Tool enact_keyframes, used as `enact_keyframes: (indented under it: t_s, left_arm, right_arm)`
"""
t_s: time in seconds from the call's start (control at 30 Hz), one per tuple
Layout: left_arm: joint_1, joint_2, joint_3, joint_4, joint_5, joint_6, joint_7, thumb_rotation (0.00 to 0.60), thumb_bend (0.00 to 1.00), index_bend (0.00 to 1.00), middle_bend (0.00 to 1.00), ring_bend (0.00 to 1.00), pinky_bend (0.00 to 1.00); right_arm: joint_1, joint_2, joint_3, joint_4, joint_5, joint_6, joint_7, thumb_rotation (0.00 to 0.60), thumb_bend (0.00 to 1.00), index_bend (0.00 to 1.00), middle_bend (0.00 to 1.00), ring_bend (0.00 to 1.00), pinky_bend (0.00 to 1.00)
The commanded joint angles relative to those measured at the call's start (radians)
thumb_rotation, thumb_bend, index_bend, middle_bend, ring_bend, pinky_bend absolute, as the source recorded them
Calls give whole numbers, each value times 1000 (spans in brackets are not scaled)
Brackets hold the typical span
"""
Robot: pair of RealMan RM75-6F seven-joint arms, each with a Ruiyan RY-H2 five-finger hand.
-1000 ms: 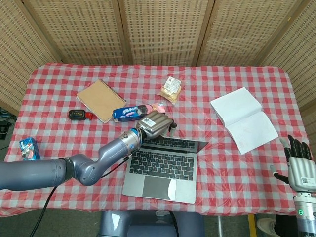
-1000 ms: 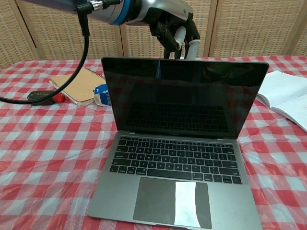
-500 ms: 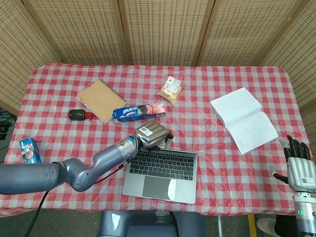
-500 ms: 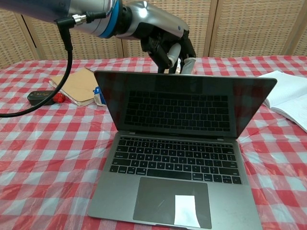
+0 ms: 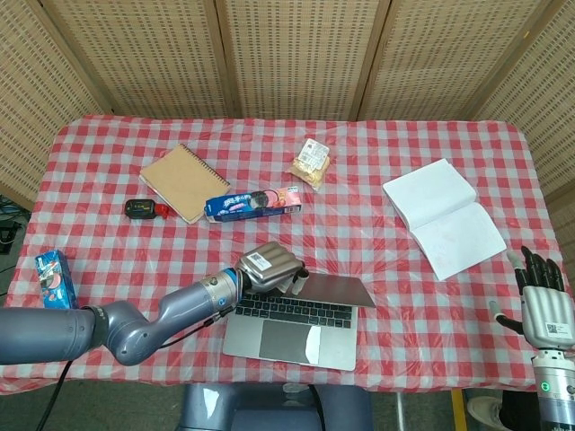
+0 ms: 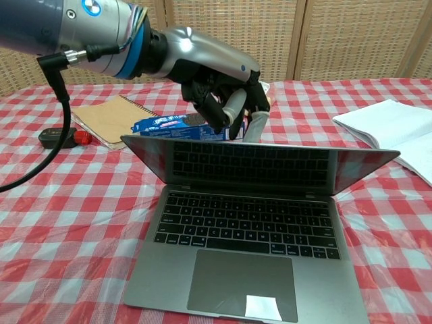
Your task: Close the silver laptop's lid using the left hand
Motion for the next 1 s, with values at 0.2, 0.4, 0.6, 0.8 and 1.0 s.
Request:
enact_keyframes:
  t_s: [0.2,0.4,0.6,0.8,1.0]
  left_arm:
    - [35,-2,32,-32,64,-9,-22,600,1000,549,426,395,405]
    - [60,-14,46,-30,101,-12,-45,600,1000,549,426,395,405]
    - [79,-25,60,-28,134,-16,-56,600,1000,548,426,395,405]
    - [93,-55,82,-10,150,-23,-63,600,1000,546,426,395,405]
    - [102,-87,106,15,151,-30,-64,600,1000,542,426,395,404]
  right_arm:
    - [1,0,0,0,2,-2,-2,600,488,0,0,0,0]
    - [0,2,-2,-9,-4,5,-10,600,488,0,0,0,0]
    - [-1,5,-1,-13,0,4,-7,600,488,0,0,0,0]
    - [-2,6,-2,-16,0,5,-8,600,496,0,0,0,0]
    - [-6,11,6,-23,11,15,-15,600,505,0,0,0,0]
